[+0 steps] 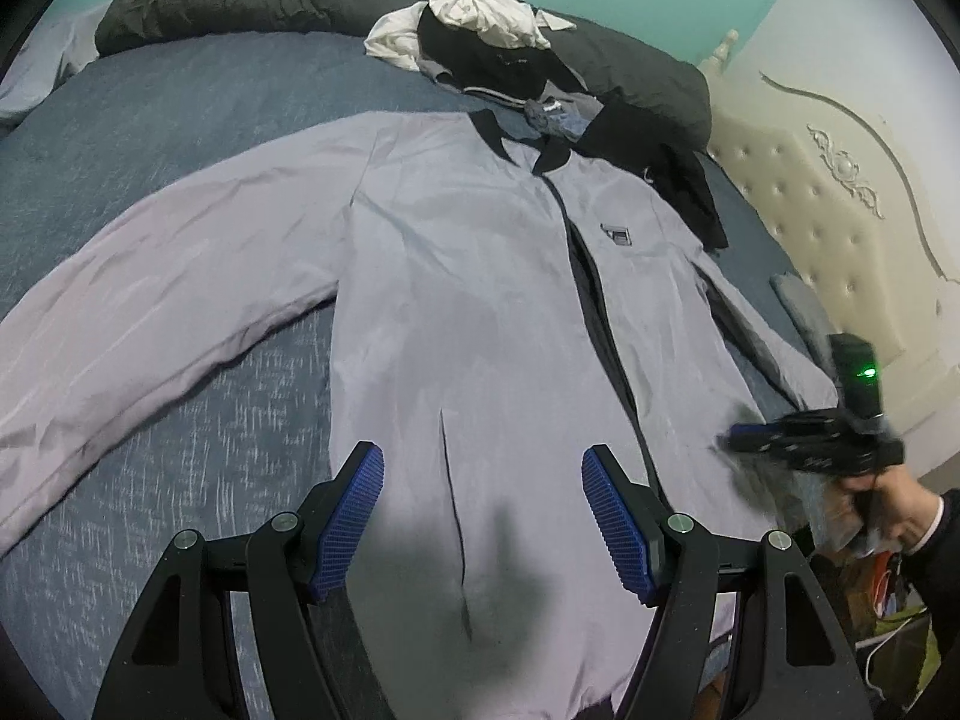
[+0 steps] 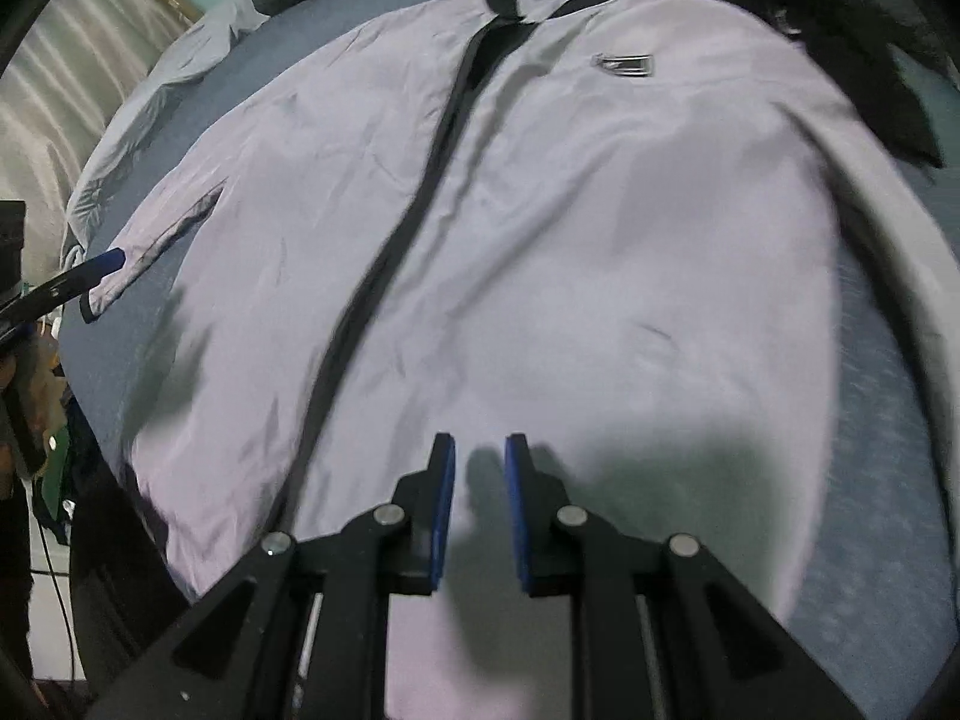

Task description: Fold clothes

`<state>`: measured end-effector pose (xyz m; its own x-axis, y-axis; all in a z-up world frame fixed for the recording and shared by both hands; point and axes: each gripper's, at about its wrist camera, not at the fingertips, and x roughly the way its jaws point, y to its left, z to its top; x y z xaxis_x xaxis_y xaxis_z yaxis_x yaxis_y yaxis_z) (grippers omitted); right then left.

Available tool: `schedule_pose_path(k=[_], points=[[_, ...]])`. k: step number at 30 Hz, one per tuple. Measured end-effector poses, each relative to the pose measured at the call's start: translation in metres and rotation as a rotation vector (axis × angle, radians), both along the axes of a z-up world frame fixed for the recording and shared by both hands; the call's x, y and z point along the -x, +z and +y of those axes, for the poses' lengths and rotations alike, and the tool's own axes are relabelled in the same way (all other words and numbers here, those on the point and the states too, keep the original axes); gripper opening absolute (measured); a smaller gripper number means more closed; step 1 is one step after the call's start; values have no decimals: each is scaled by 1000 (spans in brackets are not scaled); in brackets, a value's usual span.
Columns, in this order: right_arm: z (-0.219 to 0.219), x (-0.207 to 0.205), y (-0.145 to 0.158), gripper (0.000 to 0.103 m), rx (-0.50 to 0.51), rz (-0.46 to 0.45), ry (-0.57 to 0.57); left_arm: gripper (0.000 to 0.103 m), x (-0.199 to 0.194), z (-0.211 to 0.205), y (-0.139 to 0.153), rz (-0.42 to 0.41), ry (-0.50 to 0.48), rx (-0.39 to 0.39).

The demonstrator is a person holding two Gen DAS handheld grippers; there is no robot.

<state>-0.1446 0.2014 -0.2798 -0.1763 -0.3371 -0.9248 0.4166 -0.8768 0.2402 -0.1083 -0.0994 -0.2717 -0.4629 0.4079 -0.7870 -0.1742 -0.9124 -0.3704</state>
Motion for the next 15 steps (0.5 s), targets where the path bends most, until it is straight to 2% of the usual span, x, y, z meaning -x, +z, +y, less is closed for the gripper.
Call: schedule_pose_path(k=[6,9,12,15], points=[[57,-17,0,16,-77,-23,-43,73,-16,1,0,-11,-7,10],[79,-30,-15,16,-99,-66,-67,73,-24,4,3,-9,-14,14],[87,-42,-24,16,-115,-98,-64,73,-31,8,8,-7,-21,15],[93,-56,-21,16,-130,-89,-48,73,-37,11,14,2,-31,23]])
